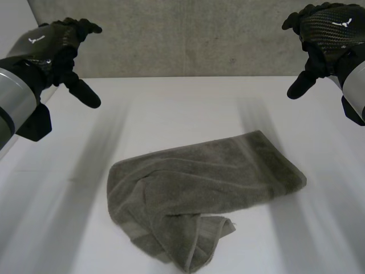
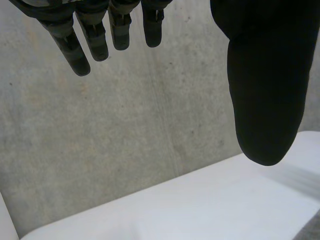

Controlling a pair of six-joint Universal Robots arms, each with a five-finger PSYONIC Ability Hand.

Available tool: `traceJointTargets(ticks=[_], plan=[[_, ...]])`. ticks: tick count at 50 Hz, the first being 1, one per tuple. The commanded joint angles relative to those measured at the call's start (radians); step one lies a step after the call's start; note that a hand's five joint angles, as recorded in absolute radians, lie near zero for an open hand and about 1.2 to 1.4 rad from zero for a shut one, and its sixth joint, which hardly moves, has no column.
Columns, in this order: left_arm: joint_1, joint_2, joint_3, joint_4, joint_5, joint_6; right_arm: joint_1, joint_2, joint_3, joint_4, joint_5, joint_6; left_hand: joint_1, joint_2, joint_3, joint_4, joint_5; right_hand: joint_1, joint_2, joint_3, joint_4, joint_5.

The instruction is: Fold the towel.

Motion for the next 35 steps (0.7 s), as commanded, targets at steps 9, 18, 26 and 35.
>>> traceJointTargets(ticks=[9, 18, 26, 35], plan=[[-0.012, -0.131, -0.017, -0.008, -0.006, -0.006, -0.018, 0.139, -0.005, 0.241, -0.048, -0.306, 0.000, 0.010, 0.009, 0.006, -0.025, -0.042, -0.063, -0.040, -0.059, -0.064], [-0.041, -0.214, -0.167, 0.003, -0.001, -0.001, -0.130, 0.180, 0.249, 0.155, -0.189, -0.334, 0.023, 0.034, 0.033, 0.030, -0.001, -0.042, -0.063, -0.040, -0.059, -0.064], [-0.076, -0.333, -0.271, 0.075, -0.003, 0.008, -0.222, 0.198, 0.433, -0.032, -0.323, -0.344, 0.023, 0.034, 0.033, 0.030, -0.001, 0.144, 0.123, 0.145, 0.127, 0.121], [-0.082, -0.441, -0.281, 0.145, -0.003, 0.017, -0.259, 0.289, 0.506, -0.193, -0.347, -0.369, 0.050, 0.060, 0.059, 0.056, 0.025, 0.324, 0.302, 0.325, 0.307, 0.301]])
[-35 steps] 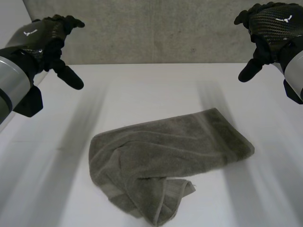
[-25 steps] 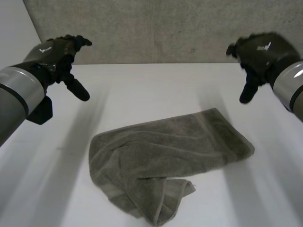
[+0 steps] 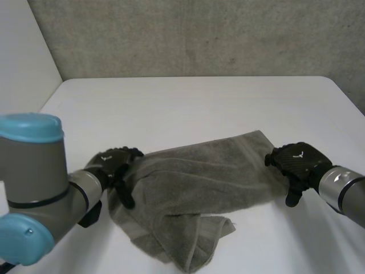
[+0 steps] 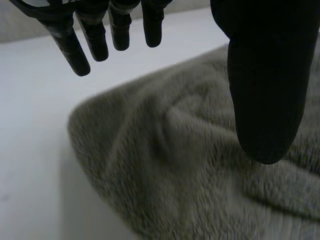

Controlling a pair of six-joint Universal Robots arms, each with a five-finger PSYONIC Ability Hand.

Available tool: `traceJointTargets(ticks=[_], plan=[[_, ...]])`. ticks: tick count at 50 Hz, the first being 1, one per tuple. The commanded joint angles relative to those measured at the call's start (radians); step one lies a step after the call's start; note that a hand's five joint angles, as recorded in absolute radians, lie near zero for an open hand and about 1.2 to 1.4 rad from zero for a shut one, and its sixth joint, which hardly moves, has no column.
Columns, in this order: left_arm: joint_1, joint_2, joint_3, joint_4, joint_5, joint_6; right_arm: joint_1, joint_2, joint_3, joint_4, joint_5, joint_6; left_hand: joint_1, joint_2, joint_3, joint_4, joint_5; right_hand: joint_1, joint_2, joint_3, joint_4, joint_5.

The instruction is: Fold the towel.

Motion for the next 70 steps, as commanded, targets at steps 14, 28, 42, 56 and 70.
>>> traceJointTargets(ticks=[14, 28, 42, 56, 70], plan=[[-0.003, -0.132, 0.028, 0.043, -0.005, 0.019, -0.018, 0.178, 0.023, -0.260, -0.027, -0.019, 0.251, 0.255, 0.256, 0.256, 0.228, 0.903, 0.859, 0.849, 0.850, 0.860], [0.003, -0.124, 0.139, 0.213, -0.010, 0.161, 0.002, 0.185, -0.130, -0.372, -0.007, -0.008, 1.216, 1.221, 1.221, 1.221, 1.193, 1.089, 1.045, 1.034, 1.035, 1.045], [0.026, -0.149, 0.456, 0.697, 0.039, 0.399, 0.184, 0.208, -0.558, -0.727, 0.211, 0.052, 1.216, 1.221, 1.221, 1.221, 1.193, 1.089, 1.045, 1.034, 1.035, 1.045], [0.015, -0.115, 0.152, 0.690, 0.111, 0.408, 0.232, 0.219, -0.333, -0.442, 0.186, 0.008, 1.216, 1.221, 1.221, 1.221, 1.193, 1.089, 1.045, 1.034, 1.035, 1.045], [-0.097, -0.118, -0.070, 0.356, 0.104, 0.410, 0.154, 0.190, -0.181, 0.003, 0.149, -0.305, 1.216, 1.221, 1.221, 1.221, 1.193, 1.089, 1.045, 1.034, 1.035, 1.045]])
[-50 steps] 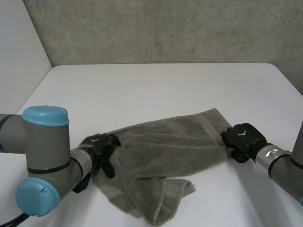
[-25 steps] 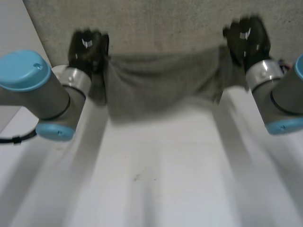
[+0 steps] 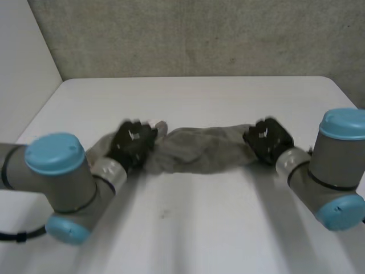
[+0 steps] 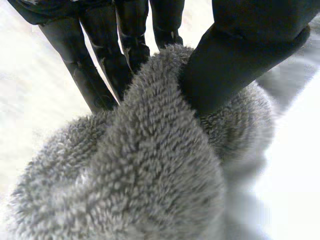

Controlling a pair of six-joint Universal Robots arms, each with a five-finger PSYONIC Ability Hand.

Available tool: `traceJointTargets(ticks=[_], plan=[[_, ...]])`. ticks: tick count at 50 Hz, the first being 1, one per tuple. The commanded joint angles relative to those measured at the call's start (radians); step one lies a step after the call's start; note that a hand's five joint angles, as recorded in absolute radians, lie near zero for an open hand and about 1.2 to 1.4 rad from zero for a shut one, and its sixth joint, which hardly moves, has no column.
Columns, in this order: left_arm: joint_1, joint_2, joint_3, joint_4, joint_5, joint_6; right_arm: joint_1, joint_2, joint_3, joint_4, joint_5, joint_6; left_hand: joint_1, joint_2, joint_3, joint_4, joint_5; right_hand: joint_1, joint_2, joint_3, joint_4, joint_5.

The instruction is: Fold the towel.

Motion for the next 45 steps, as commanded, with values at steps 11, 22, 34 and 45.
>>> traceJointTargets(ticks=[11, 22, 34, 45], plan=[[-0.114, 0.166, -0.087, -0.454, -0.015, -0.017, -0.158, -0.159, 0.083, 0.627, -0.037, -0.190, -0.374, -0.446, -0.442, -0.449, -0.418, 0.426, 0.210, 0.199, 0.192, 0.228], [-0.081, 0.274, -0.090, -0.470, -0.017, -0.019, -0.237, -0.239, 0.054, 0.541, -0.166, -0.017, -0.863, -0.935, -0.932, -0.938, -0.908, -0.549, -0.765, -0.775, -0.783, -0.746], [0.128, 0.364, -0.078, -0.471, -0.011, -0.109, -0.238, -0.243, 0.038, 0.387, -0.181, 0.260, -0.855, -0.926, -0.923, -0.930, -0.899, -0.540, -0.756, -0.766, -0.774, -0.738], [0.282, 0.325, -0.080, -0.583, -0.006, -0.234, -0.234, -0.230, 0.075, 0.364, -0.183, 0.277, -0.761, -0.832, -0.829, -0.836, -0.805, -0.540, -0.756, -0.766, -0.774, -0.738]])
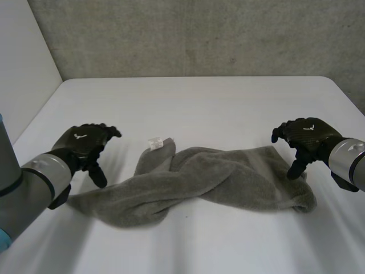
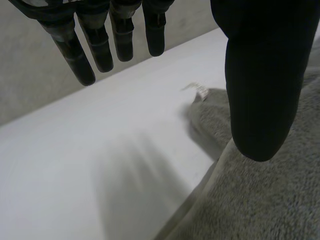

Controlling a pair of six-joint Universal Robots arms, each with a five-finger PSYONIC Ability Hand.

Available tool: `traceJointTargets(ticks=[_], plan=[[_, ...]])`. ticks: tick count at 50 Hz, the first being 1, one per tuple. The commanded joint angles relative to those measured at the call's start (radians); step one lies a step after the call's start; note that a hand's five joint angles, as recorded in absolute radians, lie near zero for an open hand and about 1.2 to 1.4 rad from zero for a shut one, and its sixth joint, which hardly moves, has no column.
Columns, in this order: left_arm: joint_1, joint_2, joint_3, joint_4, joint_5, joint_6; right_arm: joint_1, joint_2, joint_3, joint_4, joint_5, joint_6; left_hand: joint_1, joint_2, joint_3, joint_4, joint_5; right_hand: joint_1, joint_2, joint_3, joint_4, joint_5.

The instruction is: Fold the towel.

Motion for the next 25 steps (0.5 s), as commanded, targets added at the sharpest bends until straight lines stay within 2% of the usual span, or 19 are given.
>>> traceJointTargets(ticks=[1, 12, 19, 25], plan=[[0.099, -0.047, -0.006, -0.107, 0.001, -0.045, 0.004, 0.010, 0.024, -0.008, 0.000, -0.004, 0.118, 0.118, 0.118, 0.118, 0.119, 0.042, -0.007, 0.003, 0.013, 0.016], [0.174, -0.163, 0.004, -0.159, 0.009, -0.038, 0.004, 0.013, 0.037, -0.015, 0.000, -0.004, 0.177, 0.177, 0.177, 0.177, 0.178, 0.042, -0.007, 0.003, 0.013, 0.016], [0.175, -0.238, 0.020, -0.159, 0.007, -0.036, 0.005, 0.013, 0.058, -0.027, 0.002, -0.006, 0.218, 0.218, 0.218, 0.218, 0.219, 0.042, -0.007, 0.003, 0.013, 0.016], [0.177, -0.251, 0.021, -0.157, 0.007, -0.036, 0.005, 0.015, 0.066, -0.034, 0.002, -0.012, 0.488, 0.488, 0.487, 0.488, 0.488, 0.042, -0.007, 0.003, 0.013, 0.016]])
